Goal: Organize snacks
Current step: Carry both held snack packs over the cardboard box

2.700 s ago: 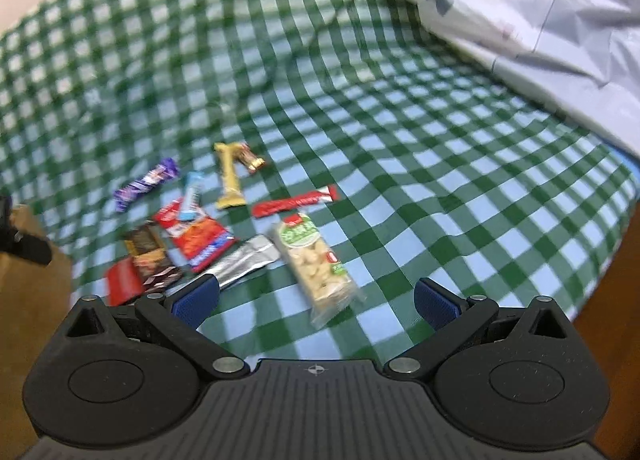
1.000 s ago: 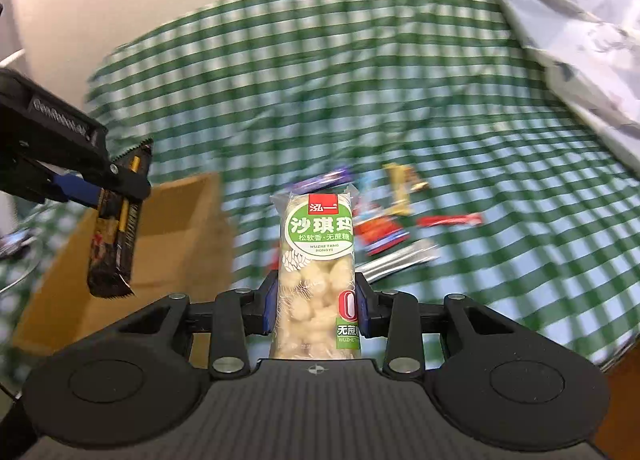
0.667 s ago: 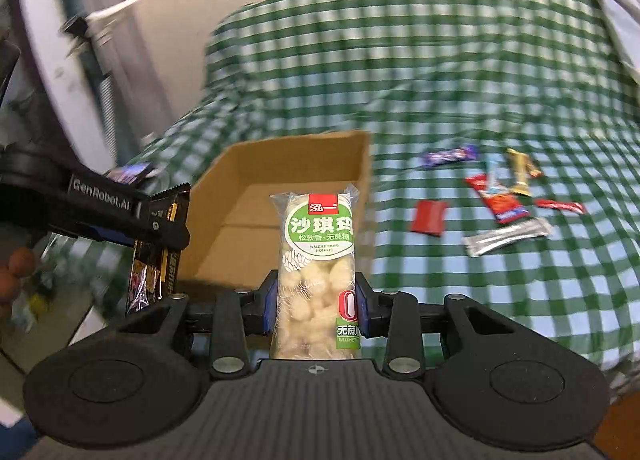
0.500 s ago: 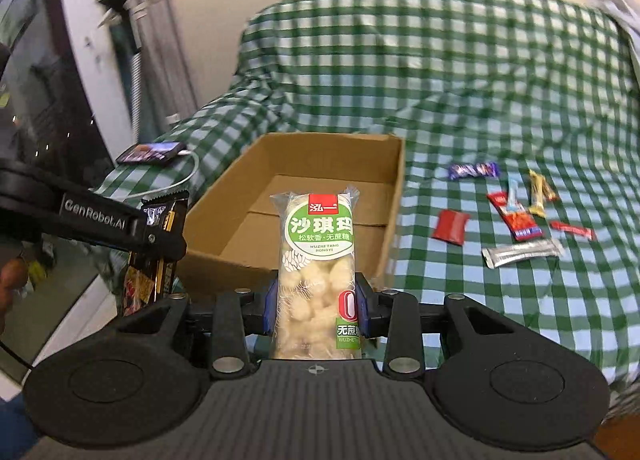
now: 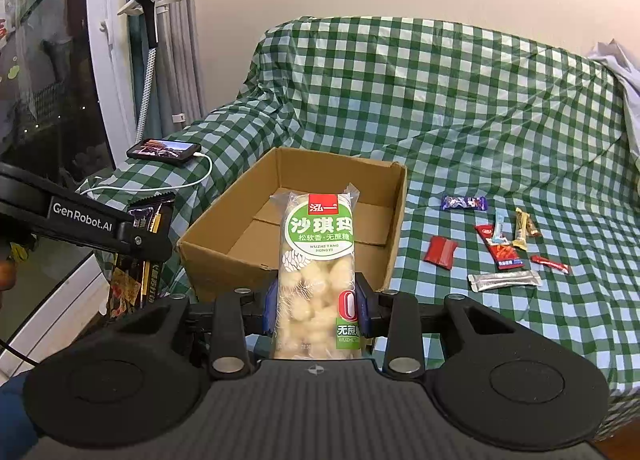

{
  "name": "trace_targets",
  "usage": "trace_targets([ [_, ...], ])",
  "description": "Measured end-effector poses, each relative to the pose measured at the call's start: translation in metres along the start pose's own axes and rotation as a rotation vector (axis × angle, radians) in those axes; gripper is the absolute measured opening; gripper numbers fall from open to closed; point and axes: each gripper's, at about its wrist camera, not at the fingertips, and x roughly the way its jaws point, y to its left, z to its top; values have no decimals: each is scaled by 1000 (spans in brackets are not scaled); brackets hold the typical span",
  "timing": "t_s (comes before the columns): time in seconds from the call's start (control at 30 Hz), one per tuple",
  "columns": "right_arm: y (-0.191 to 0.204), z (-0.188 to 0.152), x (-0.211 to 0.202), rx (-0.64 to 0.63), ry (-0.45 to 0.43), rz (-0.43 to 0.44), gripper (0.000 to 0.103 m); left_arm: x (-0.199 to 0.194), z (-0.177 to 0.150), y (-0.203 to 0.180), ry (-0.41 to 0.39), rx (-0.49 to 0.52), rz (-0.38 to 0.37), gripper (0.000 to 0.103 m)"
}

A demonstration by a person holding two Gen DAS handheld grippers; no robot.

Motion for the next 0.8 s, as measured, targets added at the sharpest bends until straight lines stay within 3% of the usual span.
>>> trace_targets([
  [0.4,2,0,3,-15,11,-4,38,-1,0,2,-13,-5,-8,43],
  [0.8,-3,0,17,-14,58,2,38,15,8,7,24,-22,1,43],
])
